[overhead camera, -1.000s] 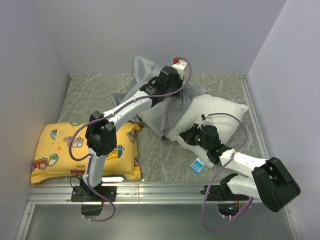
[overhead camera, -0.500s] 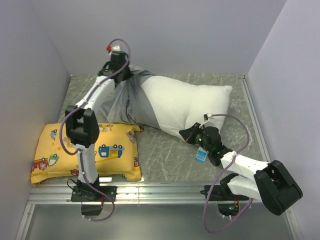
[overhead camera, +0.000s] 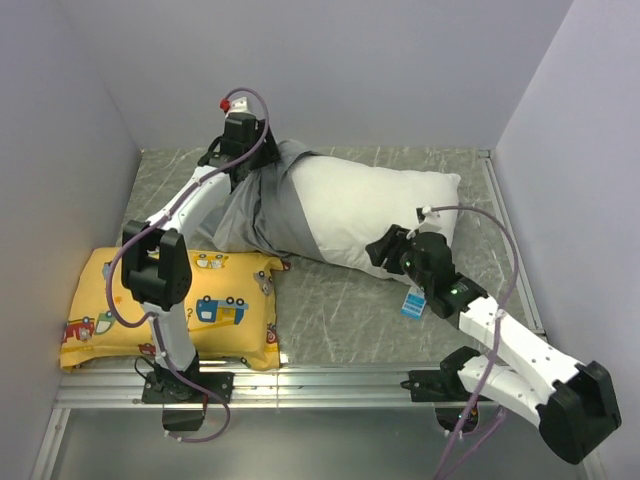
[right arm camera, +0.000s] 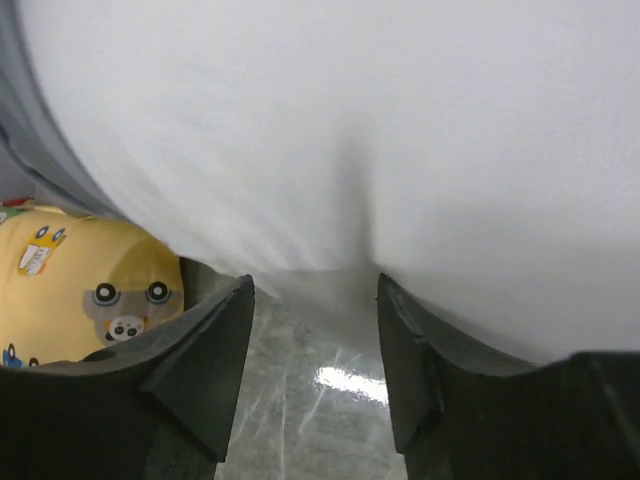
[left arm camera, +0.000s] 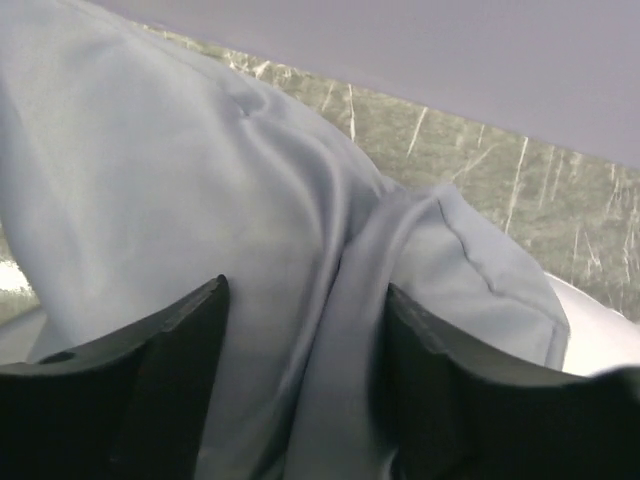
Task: Remove the pillowcase from the pillow
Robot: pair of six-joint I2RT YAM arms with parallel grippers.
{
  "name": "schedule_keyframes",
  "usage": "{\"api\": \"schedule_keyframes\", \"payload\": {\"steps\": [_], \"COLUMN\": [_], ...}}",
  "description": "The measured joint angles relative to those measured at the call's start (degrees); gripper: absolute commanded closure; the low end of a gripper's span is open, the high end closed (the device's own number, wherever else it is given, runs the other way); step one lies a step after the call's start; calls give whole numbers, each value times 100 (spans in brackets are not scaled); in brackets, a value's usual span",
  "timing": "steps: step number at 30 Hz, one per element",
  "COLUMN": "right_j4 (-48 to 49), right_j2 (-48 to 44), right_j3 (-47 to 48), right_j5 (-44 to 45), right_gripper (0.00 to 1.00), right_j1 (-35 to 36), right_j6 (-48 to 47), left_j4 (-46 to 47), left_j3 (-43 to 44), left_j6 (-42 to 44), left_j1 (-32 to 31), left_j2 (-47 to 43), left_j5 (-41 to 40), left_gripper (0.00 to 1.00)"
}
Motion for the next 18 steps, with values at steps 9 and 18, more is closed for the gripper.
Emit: {"api": "schedule_keyframes", "payload": {"steps": [9, 18], "right_j4": [-831, -1119], "right_j2": [-116, 1932], "right_j3": [868, 1165], "right_j5": [1158, 2651], "right_gripper": [23, 18], "right_j1": [1410, 2339], "right_j6": [-988, -1353], "left_j4": [85, 170], "left_j3": [-407, -2157], "left_j6": [251, -24], "left_j1": [-396, -960], "left_j2": [-632, -2505], "left_j5": [-476, -1263], "left_gripper": [15, 17]}}
